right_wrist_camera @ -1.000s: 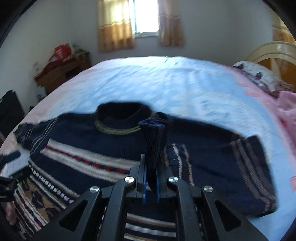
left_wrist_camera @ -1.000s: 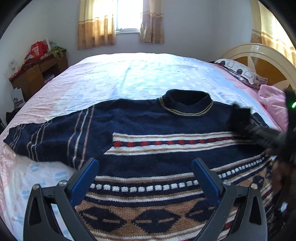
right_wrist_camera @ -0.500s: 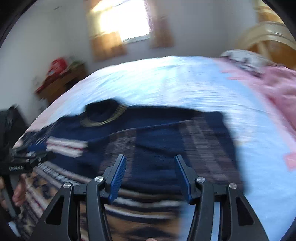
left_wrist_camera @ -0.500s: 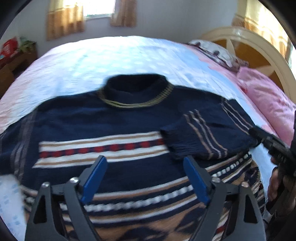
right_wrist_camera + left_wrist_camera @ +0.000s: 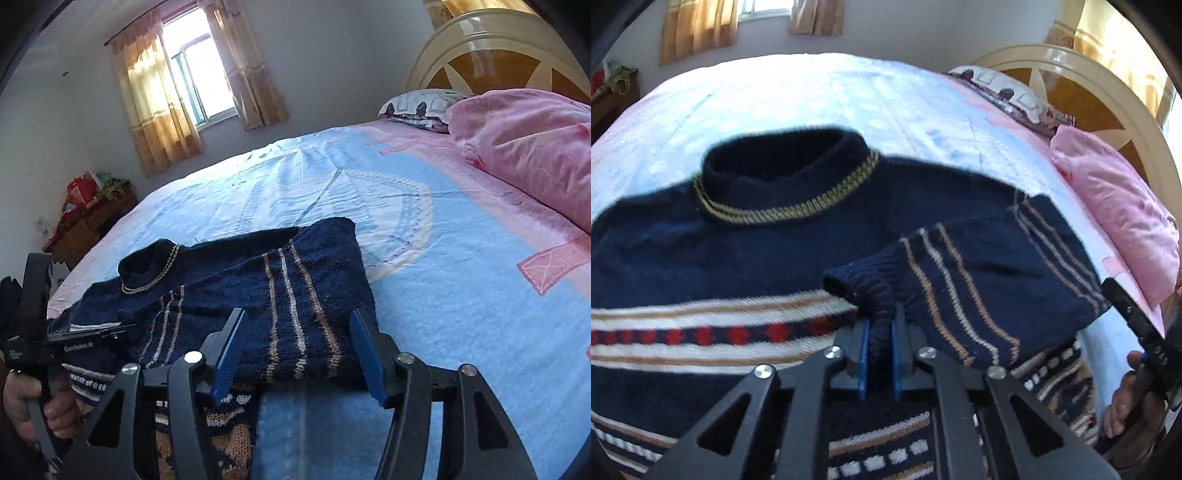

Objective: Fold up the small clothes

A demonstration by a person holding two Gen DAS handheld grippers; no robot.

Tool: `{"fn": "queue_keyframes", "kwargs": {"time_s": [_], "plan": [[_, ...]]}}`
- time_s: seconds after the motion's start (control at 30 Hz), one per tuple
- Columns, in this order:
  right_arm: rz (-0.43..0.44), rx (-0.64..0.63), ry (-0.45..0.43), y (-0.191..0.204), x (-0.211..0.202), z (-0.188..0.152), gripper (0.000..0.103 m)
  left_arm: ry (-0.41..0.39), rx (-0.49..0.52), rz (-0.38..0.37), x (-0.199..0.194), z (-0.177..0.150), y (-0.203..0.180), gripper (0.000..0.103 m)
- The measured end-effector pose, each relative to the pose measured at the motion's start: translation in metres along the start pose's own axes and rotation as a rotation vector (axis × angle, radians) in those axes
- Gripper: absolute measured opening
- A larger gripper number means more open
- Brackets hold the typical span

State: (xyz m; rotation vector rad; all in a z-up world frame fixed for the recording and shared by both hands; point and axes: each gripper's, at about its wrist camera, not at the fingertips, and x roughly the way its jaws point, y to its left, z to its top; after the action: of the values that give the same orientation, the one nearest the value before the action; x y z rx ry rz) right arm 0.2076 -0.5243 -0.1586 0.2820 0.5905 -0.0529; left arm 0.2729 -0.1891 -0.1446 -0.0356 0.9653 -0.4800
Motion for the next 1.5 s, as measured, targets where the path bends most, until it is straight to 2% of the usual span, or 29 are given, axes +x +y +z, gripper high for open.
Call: {"fn": "queue_keyframes", "kwargs": {"time_s": [0.13,0.27,0.5,0.63,0.9,1.0,1.17,1.3,1.4,1.47,1.5], "plan": [[0.012,0.047,-0.026,-0.009,-0.006,0.0,0.06,-0.083,0.018,0.033,-0.041,0.012,0.018,0.01],[0.004,0.061,-0.011,-0.011,-0.001,-0.001,0.06,-0.141,0.017,0.06,-0.076,0.02,0.042,0.01],[-0.008,0.002,0.0,0.001,0.002,-0.005,0.061,-0.177,-0.004,0.131,-0.095,0.019,0.081,0.01],[-0.012,0.006,0.013,-0.001,0.005,-0.006,0.061,-0.17,-0.044,0.176,-0.087,0.013,0.107,0.01],[-0.01,-0.03,0.073,0.005,0.016,-0.011,0.061,-0.095,-0.037,0.291,-0.031,-0.002,0.131,0.01],[-0.003,-0.048,0.078,0.008,0.016,-0.012,0.061,-0.063,-0.069,0.302,-0.018,-0.009,0.14,0.015],[0.007,-0.038,0.043,0.012,0.006,-0.003,0.061,-0.08,-0.098,0.293,-0.027,-0.01,0.146,0.02],[0.057,-0.09,0.025,0.042,0.006,0.02,0.061,-0.078,-0.119,0.282,-0.027,-0.012,0.153,0.025],[0.141,-0.138,0.092,0.07,0.024,0.023,0.061,-0.089,-0.163,0.269,-0.032,-0.014,0.16,0.034],[0.17,-0.176,0.198,0.086,0.044,0.014,0.061,-0.101,-0.181,0.267,-0.038,-0.018,0.165,0.043],[0.151,-0.201,0.262,0.093,0.055,0.005,0.061,-0.105,-0.184,0.263,-0.041,-0.019,0.167,0.043]]}}
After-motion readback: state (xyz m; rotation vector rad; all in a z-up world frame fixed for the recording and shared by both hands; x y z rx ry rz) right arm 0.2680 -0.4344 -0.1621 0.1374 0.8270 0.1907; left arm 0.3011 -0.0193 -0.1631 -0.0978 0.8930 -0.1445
